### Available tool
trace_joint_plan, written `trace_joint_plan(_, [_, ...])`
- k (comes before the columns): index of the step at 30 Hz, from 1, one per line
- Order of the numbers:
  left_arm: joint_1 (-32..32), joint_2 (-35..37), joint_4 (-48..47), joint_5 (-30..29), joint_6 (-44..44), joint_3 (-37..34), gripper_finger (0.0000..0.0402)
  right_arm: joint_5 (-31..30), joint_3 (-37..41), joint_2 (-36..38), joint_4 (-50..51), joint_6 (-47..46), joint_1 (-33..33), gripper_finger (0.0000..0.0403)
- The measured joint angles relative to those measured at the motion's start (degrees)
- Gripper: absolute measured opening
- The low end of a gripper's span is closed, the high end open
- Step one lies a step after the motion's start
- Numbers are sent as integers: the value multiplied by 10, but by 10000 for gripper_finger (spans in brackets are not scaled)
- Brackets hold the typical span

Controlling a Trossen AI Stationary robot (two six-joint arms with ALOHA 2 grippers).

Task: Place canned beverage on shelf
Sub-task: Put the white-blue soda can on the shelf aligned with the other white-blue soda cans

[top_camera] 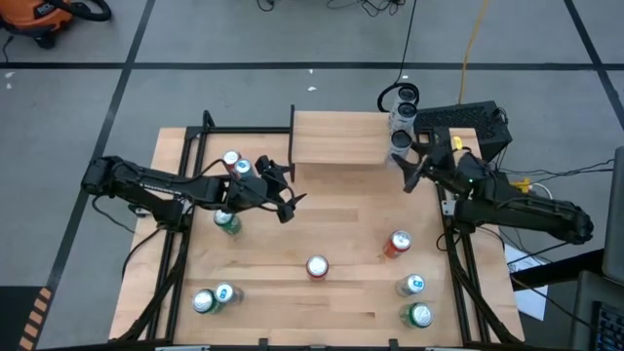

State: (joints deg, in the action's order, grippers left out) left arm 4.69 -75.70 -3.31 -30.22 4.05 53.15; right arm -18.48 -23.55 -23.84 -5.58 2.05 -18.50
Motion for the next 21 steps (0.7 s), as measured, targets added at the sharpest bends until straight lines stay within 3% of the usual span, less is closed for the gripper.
trace_joint_plan(11, [0,0,15,0,-4,0,386,-39,0,37,69,-1,-25,232])
trace_joint_plan(21, [0,0,16,0,-15,0,386,-39,23,36,33,-21,-66,233])
